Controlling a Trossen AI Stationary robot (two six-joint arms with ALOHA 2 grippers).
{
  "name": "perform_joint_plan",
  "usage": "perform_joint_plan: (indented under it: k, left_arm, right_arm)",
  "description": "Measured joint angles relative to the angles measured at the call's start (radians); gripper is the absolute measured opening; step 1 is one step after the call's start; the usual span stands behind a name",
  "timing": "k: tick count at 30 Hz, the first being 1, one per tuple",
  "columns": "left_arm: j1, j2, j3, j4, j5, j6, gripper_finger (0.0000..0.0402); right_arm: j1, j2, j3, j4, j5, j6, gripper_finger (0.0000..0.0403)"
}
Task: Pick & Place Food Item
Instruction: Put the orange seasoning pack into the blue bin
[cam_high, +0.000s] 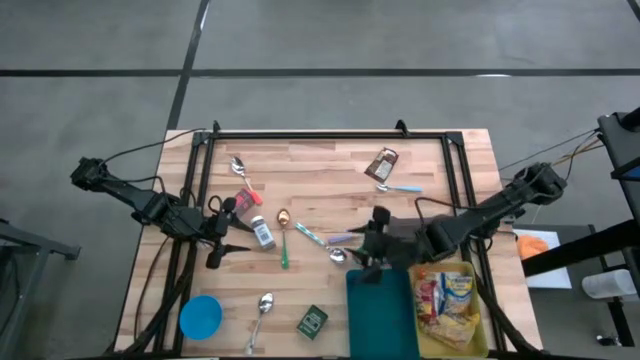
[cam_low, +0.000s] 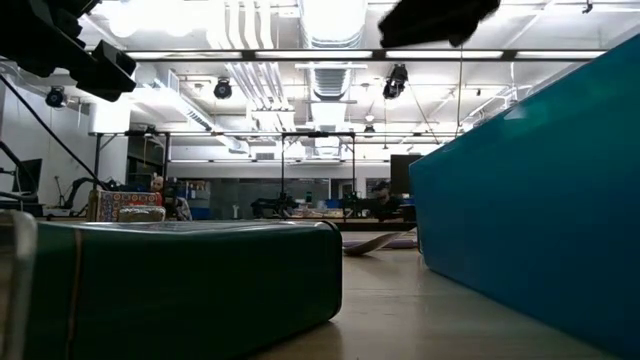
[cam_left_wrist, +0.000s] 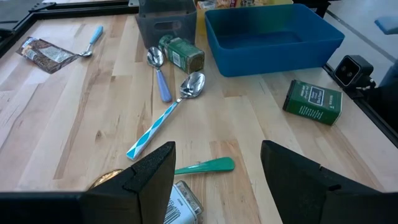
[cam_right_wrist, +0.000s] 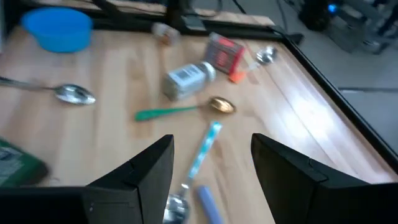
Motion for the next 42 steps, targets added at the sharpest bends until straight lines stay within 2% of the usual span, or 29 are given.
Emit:
perform_joint_plan:
  k: [8, 18, 26, 30, 42]
  left_arm:
    - [0.0, 0.0, 0.0, 0.0, 0.0, 0.0, 0.0241]
    - [0.0, 0.0, 0.0, -0.001, 0.0, 0.0, 0.0241]
    - [0.0, 0.0, 0.0, -0.002, 0.0, 0.0, 0.0241]
    - [0.0, 0.0, 0.0, -0.002, 0.0, 0.0, 0.0241]
    - [0.0, 0.0, 0.0, -0.002, 0.0, 0.0, 0.0241]
  right_arm:
    - [-0.088, -0.029, -0.034, -0.047, -0.001, 0.043, 0.0213]
    - [-0.276, -0.071, 0.004, -0.273, -0.002, 0.037, 0.0213]
    - [-0.507, -0.101, 0.062, -0.412, -0.179, 0.055, 0.0213]
    - [-0.578, -0.084, 0.07, -0.438, -0.275, 0.056, 0.0213]
    - [-0.67, -0.017, 0.071, -0.542, -0.287, 0.197, 0.0214]
